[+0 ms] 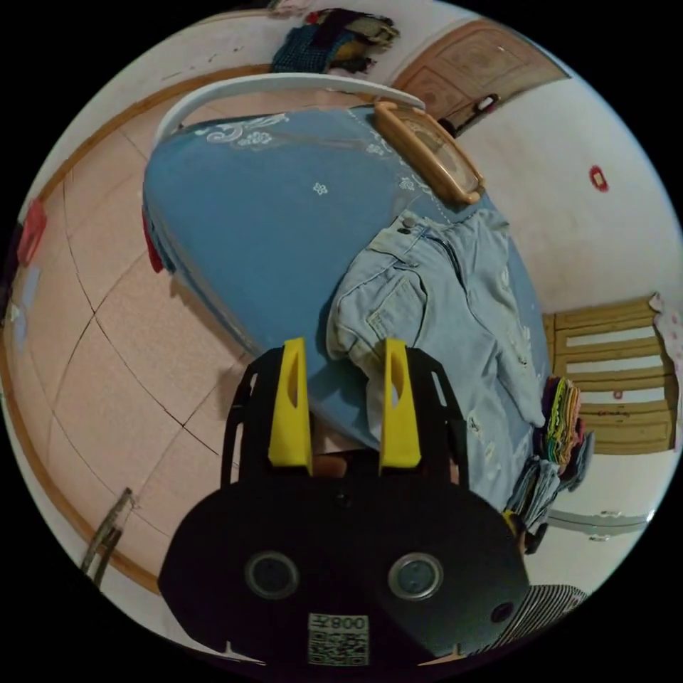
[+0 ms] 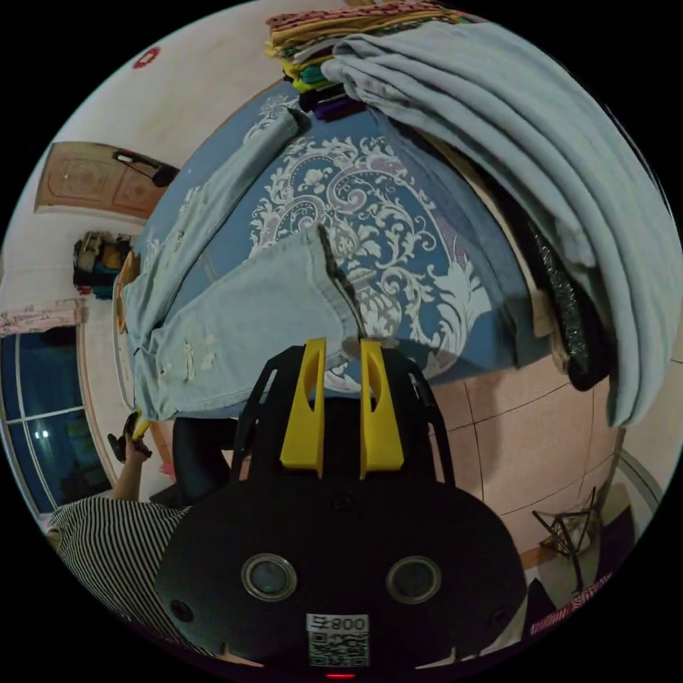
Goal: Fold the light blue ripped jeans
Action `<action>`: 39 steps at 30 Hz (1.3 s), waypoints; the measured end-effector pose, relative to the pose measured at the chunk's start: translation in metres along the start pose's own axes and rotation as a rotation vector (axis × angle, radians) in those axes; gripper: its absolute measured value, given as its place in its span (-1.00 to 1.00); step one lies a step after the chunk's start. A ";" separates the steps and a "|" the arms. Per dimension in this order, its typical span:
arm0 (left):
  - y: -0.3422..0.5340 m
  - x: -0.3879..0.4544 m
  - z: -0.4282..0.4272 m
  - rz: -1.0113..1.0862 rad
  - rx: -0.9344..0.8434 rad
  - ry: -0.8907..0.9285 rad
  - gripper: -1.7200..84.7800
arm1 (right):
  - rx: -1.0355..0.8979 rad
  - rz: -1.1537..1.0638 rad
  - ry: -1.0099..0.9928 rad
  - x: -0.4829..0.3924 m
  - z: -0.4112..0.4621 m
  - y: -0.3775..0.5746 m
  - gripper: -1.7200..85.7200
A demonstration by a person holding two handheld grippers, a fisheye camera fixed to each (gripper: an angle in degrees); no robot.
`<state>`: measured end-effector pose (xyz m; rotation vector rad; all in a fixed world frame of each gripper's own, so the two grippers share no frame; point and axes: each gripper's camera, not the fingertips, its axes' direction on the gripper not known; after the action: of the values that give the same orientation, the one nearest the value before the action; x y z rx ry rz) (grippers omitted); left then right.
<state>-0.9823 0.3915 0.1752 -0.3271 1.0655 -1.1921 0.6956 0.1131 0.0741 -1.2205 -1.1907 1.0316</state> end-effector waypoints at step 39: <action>0.042 -0.046 0.187 0.265 0.016 0.004 -0.77 | 0.057 -0.061 0.099 0.094 -0.020 -0.028 -0.80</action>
<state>-0.8057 0.3907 0.2623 -0.1650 1.0666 -0.9640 0.7255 0.2013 0.1116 -1.1704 -1.1085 0.9432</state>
